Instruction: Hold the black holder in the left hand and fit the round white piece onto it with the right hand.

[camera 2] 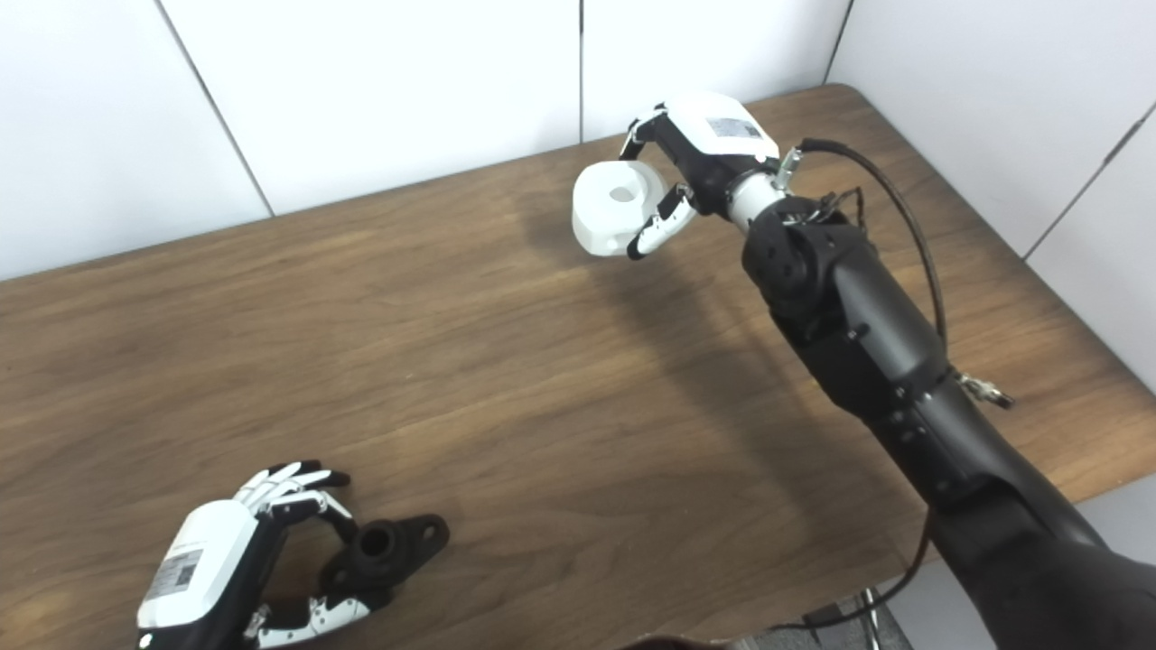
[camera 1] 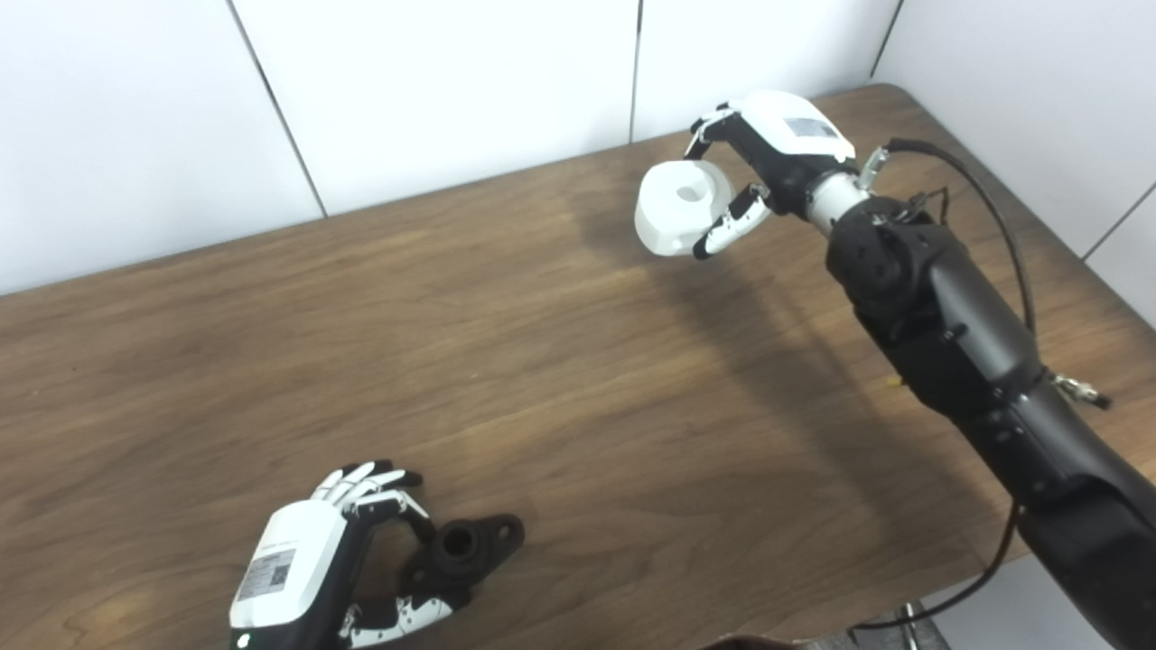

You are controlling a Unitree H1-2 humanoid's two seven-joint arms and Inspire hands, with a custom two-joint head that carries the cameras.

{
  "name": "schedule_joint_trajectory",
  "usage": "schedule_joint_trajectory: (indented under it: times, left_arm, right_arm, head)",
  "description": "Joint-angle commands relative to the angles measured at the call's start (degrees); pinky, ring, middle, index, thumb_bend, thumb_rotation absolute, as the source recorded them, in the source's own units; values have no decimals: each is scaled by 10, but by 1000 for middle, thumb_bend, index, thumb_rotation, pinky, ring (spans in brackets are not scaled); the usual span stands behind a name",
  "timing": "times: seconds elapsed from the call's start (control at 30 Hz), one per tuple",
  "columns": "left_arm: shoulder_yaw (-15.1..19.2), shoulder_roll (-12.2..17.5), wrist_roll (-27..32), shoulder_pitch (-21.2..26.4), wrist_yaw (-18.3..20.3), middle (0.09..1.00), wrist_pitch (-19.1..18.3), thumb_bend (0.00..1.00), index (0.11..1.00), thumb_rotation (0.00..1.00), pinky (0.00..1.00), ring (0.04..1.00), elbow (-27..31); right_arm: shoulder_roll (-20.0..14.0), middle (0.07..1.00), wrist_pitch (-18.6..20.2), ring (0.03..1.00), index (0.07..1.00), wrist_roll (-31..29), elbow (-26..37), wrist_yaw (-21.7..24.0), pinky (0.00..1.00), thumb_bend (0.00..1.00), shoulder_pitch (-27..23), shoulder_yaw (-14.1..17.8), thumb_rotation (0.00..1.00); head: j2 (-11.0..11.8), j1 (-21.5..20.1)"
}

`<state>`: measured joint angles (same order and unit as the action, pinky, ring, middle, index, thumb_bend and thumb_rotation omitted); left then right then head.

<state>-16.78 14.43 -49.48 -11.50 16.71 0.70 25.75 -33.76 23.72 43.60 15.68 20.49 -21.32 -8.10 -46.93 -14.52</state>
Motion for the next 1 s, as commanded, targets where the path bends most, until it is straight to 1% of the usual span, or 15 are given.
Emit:
schedule_joint_trajectory:
  times: [0.0,0.03,0.13,0.2,0.27,0.4,0.63,0.87,0.97]
  left_arm:
    - [-10,-6,-11,2,4,805,-3,520,487,51,931,891,2]
    - [-13,-10,-14,2,3,806,-3,520,487,51,934,892,1]
    - [-24,-18,-32,5,6,812,-11,520,487,52,945,897,-1]
    - [-29,-24,-39,7,8,816,-18,520,488,53,947,898,1]
    - [-32,-29,-44,9,9,818,-22,519,488,52,950,900,1]
    - [-37,-37,-49,12,9,819,-29,519,488,52,952,904,1]
    - [-44,-44,-53,21,7,815,-34,519,487,52,960,906,-4]
    - [-50,-49,-61,28,8,813,-40,518,488,53,965,908,-5]
    - [-51,-50,-62,31,10,813,-40,518,488,53,964,908,-4]
  right_arm:
    - [-4,847,9,928,486,6,44,10,877,519,-11,10,147]
    - [-3,849,12,930,486,6,55,18,885,519,-9,9,147]
    - [0,850,15,932,486,8,89,40,905,518,0,5,148]
    - [2,848,12,930,486,10,104,49,905,519,4,2,149]
    - [6,843,15,926,486,19,122,66,890,520,6,-4,151]
    - [20,841,27,933,485,32,153,98,897,521,9,-5,151]
    - [40,843,29,947,484,25,215,152,898,522,18,3,149]
    - [62,844,27,943,484,35,270,202,900,521,35,-7,151]
    - [68,841,19,937,484,35,286,216,893,521,47,-11,152]
  head:
    - [-3,10]
    - [-5,26]
    - [-11,49]
    - [-12,54]
    - [-17,69]
    - [-21,81]
    - [-33,106]
    - [-48,119]
    - [-55,124]
